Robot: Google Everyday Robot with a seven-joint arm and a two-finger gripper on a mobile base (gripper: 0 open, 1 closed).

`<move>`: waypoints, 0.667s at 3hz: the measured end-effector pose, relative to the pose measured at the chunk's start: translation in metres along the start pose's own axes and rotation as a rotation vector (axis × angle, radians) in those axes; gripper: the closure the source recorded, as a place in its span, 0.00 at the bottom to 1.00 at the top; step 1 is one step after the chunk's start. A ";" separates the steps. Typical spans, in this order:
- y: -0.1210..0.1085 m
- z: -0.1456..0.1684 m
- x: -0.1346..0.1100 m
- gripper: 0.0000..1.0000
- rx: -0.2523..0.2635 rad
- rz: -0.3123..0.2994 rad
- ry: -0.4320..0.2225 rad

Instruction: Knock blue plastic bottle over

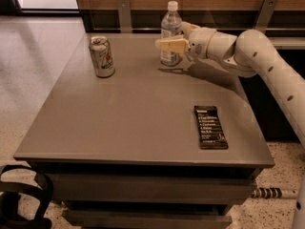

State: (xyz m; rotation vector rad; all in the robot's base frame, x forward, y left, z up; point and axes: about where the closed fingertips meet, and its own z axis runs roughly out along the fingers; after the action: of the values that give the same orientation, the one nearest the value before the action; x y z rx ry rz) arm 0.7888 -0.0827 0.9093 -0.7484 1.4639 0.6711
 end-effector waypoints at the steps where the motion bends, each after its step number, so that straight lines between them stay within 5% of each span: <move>1: 0.002 0.003 0.000 0.43 -0.004 0.001 -0.001; 2: 0.004 0.005 0.000 0.65 -0.008 0.001 -0.001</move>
Offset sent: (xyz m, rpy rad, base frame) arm 0.0003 0.0026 -0.0001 0.0008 0.0000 0.0021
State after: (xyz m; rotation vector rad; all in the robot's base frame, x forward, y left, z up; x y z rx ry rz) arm 0.7891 -0.0762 0.9090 -0.7531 1.4616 0.6782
